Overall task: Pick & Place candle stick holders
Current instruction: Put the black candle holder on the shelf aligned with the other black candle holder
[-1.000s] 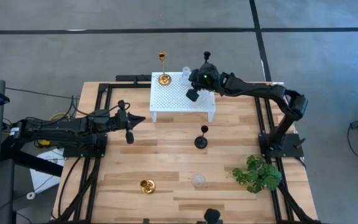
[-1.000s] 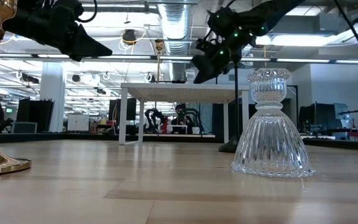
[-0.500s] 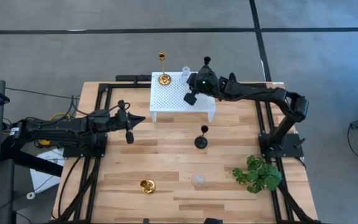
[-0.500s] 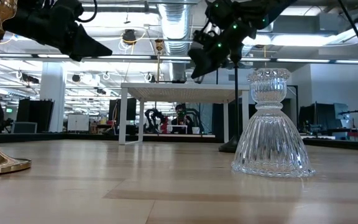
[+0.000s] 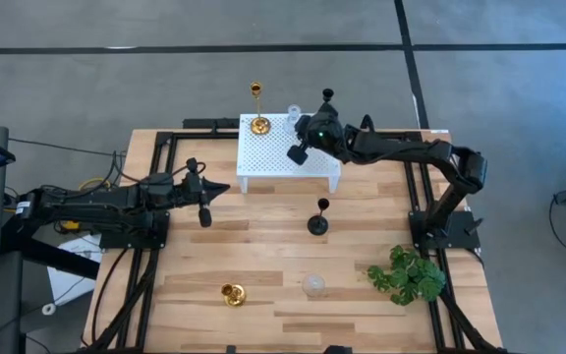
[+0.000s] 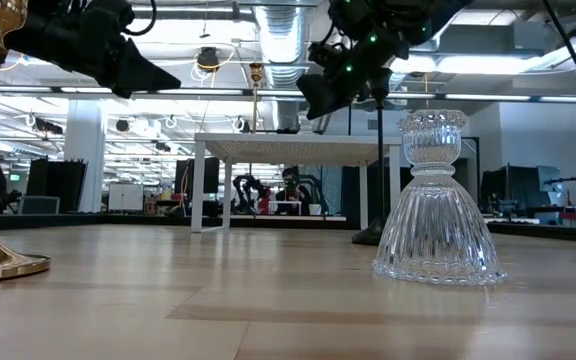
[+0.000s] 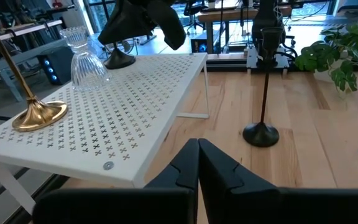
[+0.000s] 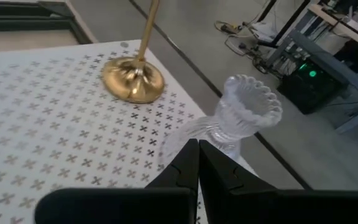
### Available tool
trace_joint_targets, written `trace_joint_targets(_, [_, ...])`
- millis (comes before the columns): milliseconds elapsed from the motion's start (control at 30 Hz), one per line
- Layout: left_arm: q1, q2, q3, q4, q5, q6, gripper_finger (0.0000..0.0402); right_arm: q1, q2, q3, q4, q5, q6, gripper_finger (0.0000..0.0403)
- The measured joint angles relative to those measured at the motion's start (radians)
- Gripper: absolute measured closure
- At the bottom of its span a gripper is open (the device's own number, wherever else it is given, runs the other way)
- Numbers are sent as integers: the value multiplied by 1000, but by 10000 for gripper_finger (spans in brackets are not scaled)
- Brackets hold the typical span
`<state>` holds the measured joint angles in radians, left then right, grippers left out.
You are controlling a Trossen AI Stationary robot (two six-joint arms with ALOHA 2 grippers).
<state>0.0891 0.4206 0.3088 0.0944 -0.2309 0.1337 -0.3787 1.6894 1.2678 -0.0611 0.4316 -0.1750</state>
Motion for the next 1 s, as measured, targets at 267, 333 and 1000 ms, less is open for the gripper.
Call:
trace_joint_targets(267, [0,0,0,2,0,0,394,-27,0,0,40,-78,-8,403])
trace_joint_targets(333, [0,0,0,3,0,0,394,-34,0,0,53,-114,-7,403])
trace_joint_targets(1000, [0,0,0,1,0,0,394,17,-2,-1,-99,-83,11,403])
